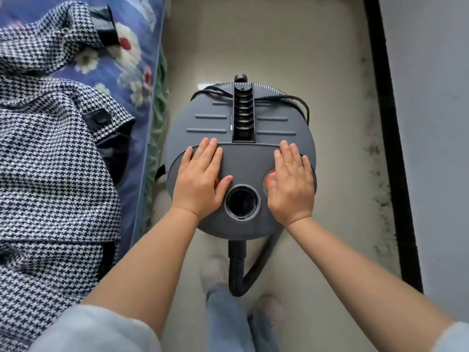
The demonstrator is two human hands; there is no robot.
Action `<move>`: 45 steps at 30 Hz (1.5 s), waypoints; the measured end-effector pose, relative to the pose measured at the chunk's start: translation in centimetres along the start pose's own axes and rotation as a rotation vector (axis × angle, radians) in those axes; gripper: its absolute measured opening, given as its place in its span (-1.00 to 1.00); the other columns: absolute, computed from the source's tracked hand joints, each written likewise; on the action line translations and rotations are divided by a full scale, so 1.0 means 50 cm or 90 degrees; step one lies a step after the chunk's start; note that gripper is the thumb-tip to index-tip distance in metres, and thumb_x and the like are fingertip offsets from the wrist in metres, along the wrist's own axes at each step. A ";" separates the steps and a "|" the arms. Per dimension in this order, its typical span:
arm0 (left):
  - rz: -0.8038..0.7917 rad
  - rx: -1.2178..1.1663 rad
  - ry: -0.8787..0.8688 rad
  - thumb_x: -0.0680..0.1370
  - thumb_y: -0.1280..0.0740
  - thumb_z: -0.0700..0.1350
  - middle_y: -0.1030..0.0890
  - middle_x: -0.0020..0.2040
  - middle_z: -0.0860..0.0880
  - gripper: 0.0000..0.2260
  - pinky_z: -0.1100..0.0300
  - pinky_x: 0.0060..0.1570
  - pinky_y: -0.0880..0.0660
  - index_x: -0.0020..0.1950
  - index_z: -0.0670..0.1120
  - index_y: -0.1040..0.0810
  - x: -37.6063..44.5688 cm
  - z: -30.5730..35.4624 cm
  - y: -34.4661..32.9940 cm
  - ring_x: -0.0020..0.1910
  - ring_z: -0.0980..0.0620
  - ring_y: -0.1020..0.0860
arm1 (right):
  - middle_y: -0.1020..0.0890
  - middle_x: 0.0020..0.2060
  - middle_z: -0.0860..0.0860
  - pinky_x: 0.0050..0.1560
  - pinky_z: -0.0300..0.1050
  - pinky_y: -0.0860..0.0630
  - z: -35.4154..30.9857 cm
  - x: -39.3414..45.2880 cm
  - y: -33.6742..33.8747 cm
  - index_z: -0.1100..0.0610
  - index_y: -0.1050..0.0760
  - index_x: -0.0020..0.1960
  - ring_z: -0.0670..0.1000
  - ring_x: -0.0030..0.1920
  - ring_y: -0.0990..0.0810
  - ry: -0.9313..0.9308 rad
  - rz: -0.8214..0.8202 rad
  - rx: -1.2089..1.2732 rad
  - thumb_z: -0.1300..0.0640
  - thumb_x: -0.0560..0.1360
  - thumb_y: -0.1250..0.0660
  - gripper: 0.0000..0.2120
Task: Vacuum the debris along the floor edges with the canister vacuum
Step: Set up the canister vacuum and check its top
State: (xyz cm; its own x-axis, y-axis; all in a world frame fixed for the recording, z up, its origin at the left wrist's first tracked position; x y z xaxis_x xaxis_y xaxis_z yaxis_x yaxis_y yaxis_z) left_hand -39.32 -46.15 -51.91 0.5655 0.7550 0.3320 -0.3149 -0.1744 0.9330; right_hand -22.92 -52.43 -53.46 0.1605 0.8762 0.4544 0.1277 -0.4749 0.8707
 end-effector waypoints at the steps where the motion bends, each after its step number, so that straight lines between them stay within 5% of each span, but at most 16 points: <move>1: 0.003 0.002 0.001 0.62 0.04 0.09 -0.53 0.20 -0.31 -0.42 -0.05 0.30 -0.16 0.18 -0.35 -0.52 0.014 -0.004 -0.006 0.20 -0.28 -0.50 | -0.51 0.23 0.29 0.43 -0.09 0.04 0.005 0.015 -0.006 0.29 -0.31 0.27 0.15 0.31 -0.28 0.002 -0.005 -0.001 0.17 0.46 -0.10 -0.59; 19: -0.025 -0.063 0.015 0.62 0.04 0.09 -0.52 0.23 -0.29 -0.43 0.08 0.40 -0.01 0.20 -0.34 -0.51 0.243 -0.112 -0.070 0.30 -0.15 -0.29 | -0.46 0.26 0.31 0.43 -0.09 0.10 0.048 0.242 -0.096 0.28 -0.22 0.32 0.17 0.33 -0.22 -0.025 -0.100 0.009 0.17 0.44 -0.05 -0.54; 23: -0.023 -0.047 0.015 0.52 -0.16 0.03 -0.52 0.23 -0.29 -0.52 0.05 0.38 -0.07 0.20 -0.34 -0.52 0.273 -0.118 -0.080 0.30 -0.14 -0.31 | -0.46 0.26 0.32 0.43 -0.07 0.08 0.062 0.272 -0.110 0.29 -0.23 0.31 0.18 0.33 -0.23 -0.023 -0.099 0.015 0.17 0.45 -0.05 -0.55; 30: -0.066 -0.081 0.056 0.47 -0.18 0.02 -0.51 0.25 -0.27 -0.54 0.14 0.39 -0.01 0.28 -0.23 -0.34 0.281 -0.115 -0.068 0.31 -0.12 -0.28 | -0.53 0.22 0.22 0.30 0.01 -0.09 0.073 0.296 -0.095 0.24 -0.33 0.23 0.13 0.26 -0.33 0.037 -0.125 -0.034 0.09 0.40 -0.10 -0.56; 34: -0.098 -0.105 0.106 0.44 -0.20 0.04 -0.51 0.25 -0.27 -0.51 0.07 0.36 -0.10 0.28 -0.20 -0.31 0.278 -0.106 -0.061 0.30 -0.13 -0.28 | -0.37 0.20 0.16 0.15 0.09 -0.24 0.093 0.309 -0.085 0.25 -0.33 0.20 0.15 0.17 -0.34 0.108 -0.119 0.040 0.05 0.39 -0.13 -0.56; 45: -0.181 -0.089 0.142 0.42 -0.20 0.13 -0.50 0.25 -0.27 -0.44 0.05 0.30 -0.11 0.28 -0.20 -0.32 0.219 -0.068 -0.033 0.30 -0.11 -0.27 | -0.31 0.22 0.16 0.16 0.10 -0.22 0.081 0.232 -0.062 0.27 -0.30 0.22 0.18 0.19 -0.32 0.088 -0.159 0.076 0.06 0.40 -0.12 -0.55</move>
State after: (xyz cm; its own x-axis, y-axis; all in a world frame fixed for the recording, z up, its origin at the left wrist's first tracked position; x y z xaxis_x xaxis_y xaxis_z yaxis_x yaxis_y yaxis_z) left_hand -35.24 -35.45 -50.28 0.4698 0.8827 0.0102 -0.2794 0.1378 0.9502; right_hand -17.47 -41.14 -51.64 -0.0232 0.9660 0.2576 0.2617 -0.2428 0.9341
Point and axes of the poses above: each hand's wrist, its own x-axis towards the middle knuckle, its own y-axis out of the back of the hand, z = x × y, the point moved 3 cm from there along x, towards the middle knuckle
